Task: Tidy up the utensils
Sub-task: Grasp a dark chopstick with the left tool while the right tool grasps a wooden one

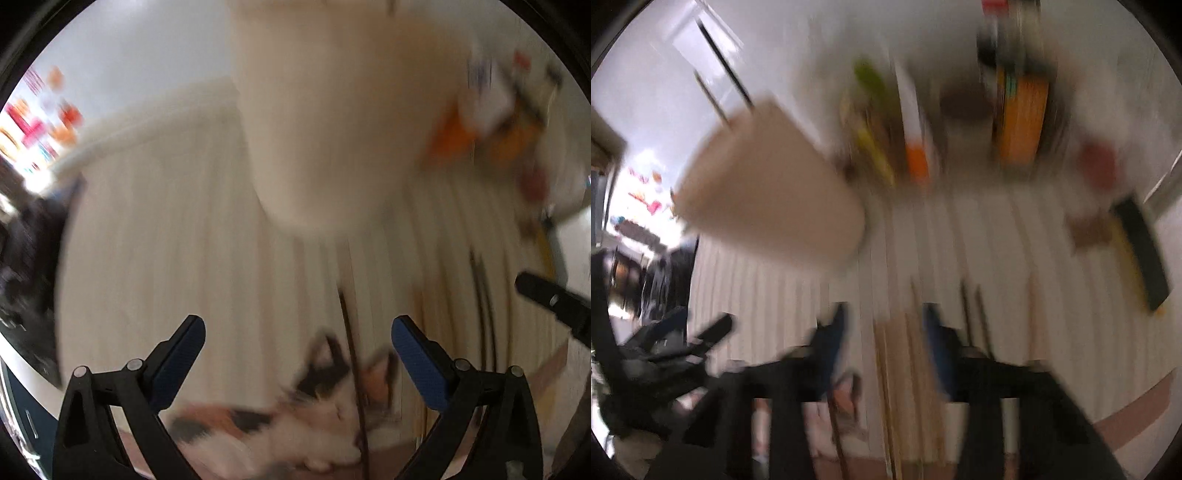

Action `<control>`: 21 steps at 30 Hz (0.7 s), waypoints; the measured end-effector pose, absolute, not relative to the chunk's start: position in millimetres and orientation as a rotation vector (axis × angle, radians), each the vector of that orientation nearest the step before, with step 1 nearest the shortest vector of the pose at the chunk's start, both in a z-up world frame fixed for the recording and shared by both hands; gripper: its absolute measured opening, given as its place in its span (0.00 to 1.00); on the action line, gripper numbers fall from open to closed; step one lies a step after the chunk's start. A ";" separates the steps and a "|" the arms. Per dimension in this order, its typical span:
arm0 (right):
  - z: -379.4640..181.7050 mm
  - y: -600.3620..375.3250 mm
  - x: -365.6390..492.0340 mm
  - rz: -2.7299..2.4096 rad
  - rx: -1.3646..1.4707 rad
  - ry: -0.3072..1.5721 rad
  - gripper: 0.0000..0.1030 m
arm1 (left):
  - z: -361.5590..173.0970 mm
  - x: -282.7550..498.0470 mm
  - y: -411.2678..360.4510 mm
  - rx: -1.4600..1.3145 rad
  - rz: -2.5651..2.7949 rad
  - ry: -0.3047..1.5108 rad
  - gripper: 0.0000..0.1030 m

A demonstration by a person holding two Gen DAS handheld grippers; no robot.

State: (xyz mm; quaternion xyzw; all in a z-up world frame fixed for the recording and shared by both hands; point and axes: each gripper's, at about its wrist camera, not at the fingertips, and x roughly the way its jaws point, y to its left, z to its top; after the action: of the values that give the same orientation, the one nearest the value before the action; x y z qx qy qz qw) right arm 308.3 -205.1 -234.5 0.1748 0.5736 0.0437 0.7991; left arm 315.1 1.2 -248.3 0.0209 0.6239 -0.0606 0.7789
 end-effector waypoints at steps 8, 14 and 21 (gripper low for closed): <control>-300.8 -205.9 281.0 0.089 0.371 1.378 0.27 | -316.1 297.6 -35.7 0.130 -0.205 1.487 0.41; -320.0 -200.8 290.9 0.104 0.301 1.425 0.27 | -311.9 312.1 -23.2 0.124 -0.199 1.455 0.04; -348.6 -182.0 311.7 0.087 0.184 1.524 0.20 | -307.7 328.9 15.0 0.099 -0.157 1.459 0.03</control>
State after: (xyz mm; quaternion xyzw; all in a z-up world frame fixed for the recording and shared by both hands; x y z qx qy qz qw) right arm 311.7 -182.0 -348.6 0.0833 0.6893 0.0395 0.7186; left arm 328.9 15.0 -307.7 0.0450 0.6656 -0.0715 0.7415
